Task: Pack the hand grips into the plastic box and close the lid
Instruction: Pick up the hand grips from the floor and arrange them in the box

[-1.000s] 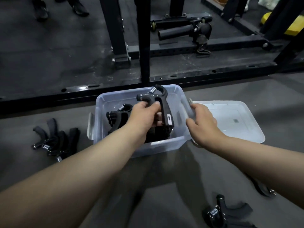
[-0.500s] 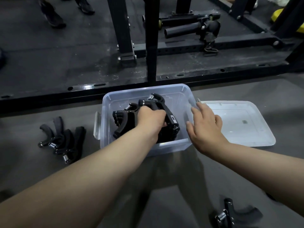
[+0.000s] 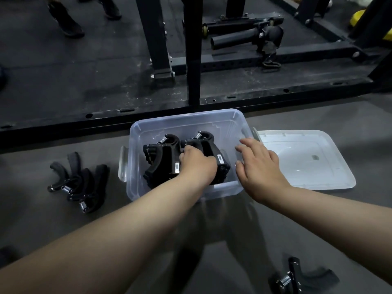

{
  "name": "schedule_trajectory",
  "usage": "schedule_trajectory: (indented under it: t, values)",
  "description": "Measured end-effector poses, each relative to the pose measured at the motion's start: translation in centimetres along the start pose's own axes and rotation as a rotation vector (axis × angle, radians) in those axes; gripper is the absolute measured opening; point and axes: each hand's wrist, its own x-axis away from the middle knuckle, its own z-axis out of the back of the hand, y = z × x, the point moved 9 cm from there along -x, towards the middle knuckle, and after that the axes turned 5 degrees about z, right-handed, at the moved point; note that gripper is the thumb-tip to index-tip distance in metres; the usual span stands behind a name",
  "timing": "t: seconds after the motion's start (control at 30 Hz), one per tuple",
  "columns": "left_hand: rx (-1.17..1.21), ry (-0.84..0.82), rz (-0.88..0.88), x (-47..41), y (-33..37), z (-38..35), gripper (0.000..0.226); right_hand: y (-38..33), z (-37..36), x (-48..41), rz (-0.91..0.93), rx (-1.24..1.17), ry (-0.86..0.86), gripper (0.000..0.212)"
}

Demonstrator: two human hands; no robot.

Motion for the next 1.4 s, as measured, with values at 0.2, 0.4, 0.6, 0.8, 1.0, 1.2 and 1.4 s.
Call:
schedule_trajectory:
  t: [0.2, 0.4, 0.6, 0.8, 1.0, 1.2, 1.4]
  values:
    - [-0.416, 0.056, -0.224, 1.3, 0.0, -1.2, 0.03, 0.1, -0.1, 0.0, -0.004, 0.013, 0.014, 0.04]
    - [-0.761, 0.119, -0.475, 1.0, 2.1, -0.5, 0.032, 0.2, -0.2, 0.0, -0.005, 0.034, 0.018, 0.04]
    - [-0.783, 0.189, -0.624, 1.8, 3.4, 0.2, 0.03, 0.1, -0.3, 0.0, -0.003, 0.052, 0.007, 0.047]
    - [-0.77, 0.16, -0.578, 1.0, 2.9, -0.4, 0.042, 0.1, -0.4, 0.0, 0.001, 0.064, 0.003, 0.049]
    - [-0.916, 0.164, -0.593, 0.2, 3.6, -1.3, 0.035, 0.1, -0.5, 0.0, 0.013, 0.069, -0.006, 0.049]
    - [-0.902, 0.139, -0.557, -0.1, 3.0, -1.2, 0.037, 0.0, -0.4, -0.1, 0.02, 0.059, -0.013, 0.049]
    - [-0.995, 0.198, -0.647, -0.1, 3.5, -1.7, 0.033, -0.1, -0.3, 0.0, 0.027, 0.041, 0.001, 0.048]
